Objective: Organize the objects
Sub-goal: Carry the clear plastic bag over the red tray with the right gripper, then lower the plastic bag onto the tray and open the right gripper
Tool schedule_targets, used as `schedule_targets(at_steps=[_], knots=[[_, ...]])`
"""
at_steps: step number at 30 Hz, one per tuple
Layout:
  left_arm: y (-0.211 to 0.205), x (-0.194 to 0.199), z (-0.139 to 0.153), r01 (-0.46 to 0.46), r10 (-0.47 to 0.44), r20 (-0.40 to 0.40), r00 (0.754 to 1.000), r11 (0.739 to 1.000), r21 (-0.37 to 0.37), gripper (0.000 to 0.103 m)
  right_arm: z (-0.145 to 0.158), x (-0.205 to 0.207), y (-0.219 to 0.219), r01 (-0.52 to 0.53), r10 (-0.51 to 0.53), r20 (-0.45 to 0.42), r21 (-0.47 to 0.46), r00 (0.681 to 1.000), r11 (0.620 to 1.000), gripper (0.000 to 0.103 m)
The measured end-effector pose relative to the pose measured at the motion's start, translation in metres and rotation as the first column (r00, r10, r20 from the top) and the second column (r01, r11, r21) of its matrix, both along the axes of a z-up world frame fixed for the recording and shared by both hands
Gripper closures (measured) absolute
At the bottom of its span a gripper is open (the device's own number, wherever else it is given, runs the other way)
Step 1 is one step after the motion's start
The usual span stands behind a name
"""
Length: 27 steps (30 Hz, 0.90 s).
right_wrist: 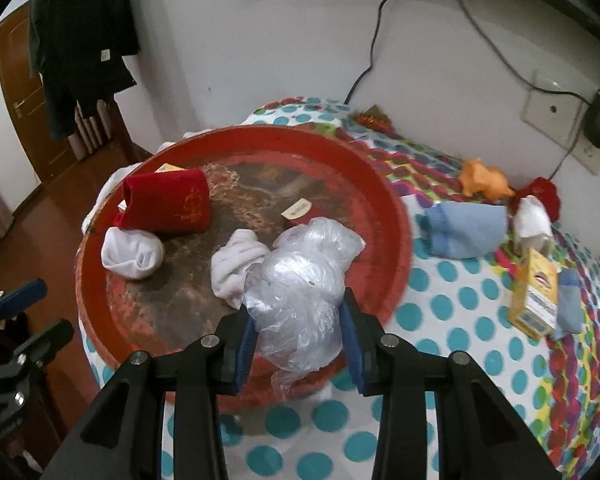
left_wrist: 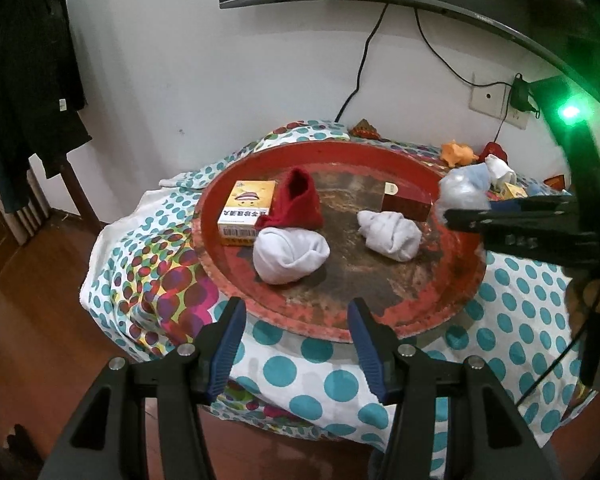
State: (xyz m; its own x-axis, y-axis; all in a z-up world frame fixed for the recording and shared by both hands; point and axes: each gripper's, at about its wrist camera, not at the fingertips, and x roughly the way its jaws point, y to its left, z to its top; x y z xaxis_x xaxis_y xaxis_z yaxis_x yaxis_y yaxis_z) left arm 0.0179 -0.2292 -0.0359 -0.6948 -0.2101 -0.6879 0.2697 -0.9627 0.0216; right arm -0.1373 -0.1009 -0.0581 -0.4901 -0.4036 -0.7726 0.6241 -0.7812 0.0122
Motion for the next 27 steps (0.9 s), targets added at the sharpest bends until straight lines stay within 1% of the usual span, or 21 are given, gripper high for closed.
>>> schedule_targets(at_steps=[8, 13, 15, 20, 23, 27], knots=[[0.0, -0.002, -0.003, 0.001, -0.001, 0.012, 1.0, 1.0, 0.021, 0.049, -0.019, -0.014, -0.021, 0.012, -0.013, 0.017, 0.058, 1.0, 0.998, 0.067], [0.008, -0.003, -0.004, 0.025, -0.025, 0.017, 1.0, 1.0, -0.004, 0.049, -0.027, -0.029, -0.028, 0.033, -0.034, 0.012, 0.095, 0.999, 0.995, 0.067], [0.009, -0.004, -0.006, 0.024, -0.023, 0.025, 0.999, 1.0, -0.008, 0.049, -0.028, -0.033, -0.029, 0.042, -0.043, 0.011, 0.099, 0.999, 0.994, 0.067], [0.007, -0.004, -0.007, 0.024, -0.024, 0.029, 0.999, 1.0, 0.013, 0.049, -0.032, -0.044, -0.033, 0.055, -0.056, 0.003, 0.116, 0.998, 0.992, 0.066], [0.008, -0.005, -0.008, 0.02, -0.02, 0.035, 0.999, 1.0, 0.004, 0.049, -0.035, -0.047, -0.033, 0.053, -0.055, 0.014, 0.113, 0.998, 0.992, 0.066], [0.009, -0.005, -0.008, 0.027, -0.027, 0.033, 0.999, 1.0, 0.015, 0.049, -0.037, -0.044, -0.033, 0.046, -0.047, 0.006, 0.115, 0.999, 0.992, 0.065]])
